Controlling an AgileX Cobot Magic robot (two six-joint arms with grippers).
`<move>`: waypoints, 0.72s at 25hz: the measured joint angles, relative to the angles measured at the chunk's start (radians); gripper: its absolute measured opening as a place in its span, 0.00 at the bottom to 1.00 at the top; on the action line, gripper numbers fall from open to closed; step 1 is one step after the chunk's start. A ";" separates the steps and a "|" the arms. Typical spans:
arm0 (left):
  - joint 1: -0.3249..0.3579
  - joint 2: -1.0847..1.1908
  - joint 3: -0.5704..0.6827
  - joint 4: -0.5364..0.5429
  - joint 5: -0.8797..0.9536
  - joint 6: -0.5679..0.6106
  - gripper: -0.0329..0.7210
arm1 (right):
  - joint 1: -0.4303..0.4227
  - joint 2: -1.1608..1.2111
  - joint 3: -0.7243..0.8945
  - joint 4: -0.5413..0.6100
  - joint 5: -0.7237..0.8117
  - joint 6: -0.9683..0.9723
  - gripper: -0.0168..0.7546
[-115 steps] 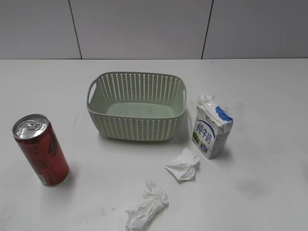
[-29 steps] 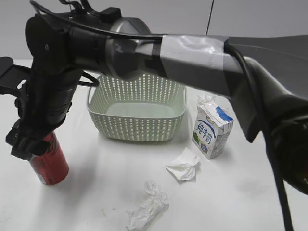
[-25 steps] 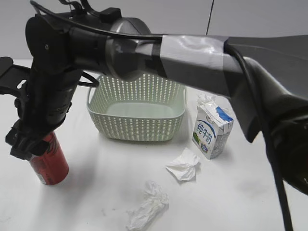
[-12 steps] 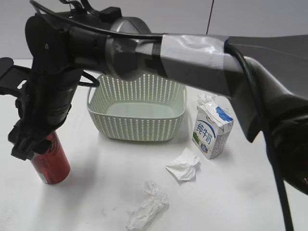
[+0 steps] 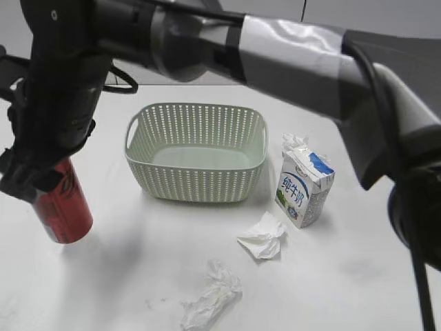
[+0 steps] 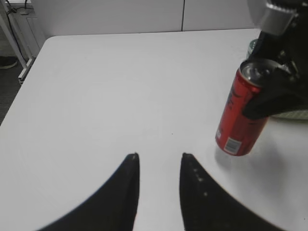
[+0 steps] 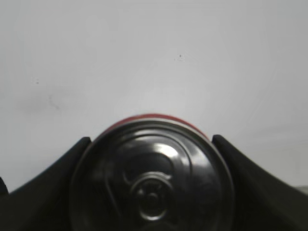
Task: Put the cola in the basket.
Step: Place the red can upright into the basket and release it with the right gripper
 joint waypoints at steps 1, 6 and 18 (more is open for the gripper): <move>0.000 0.000 0.000 0.000 0.000 0.000 0.35 | -0.005 -0.011 -0.002 0.001 0.003 0.003 0.70; 0.000 0.000 0.000 0.000 0.000 0.000 0.35 | -0.063 -0.070 -0.007 0.003 0.024 0.007 0.70; 0.000 0.000 0.000 0.000 0.000 0.000 0.35 | -0.259 -0.159 -0.008 -0.002 0.035 0.013 0.70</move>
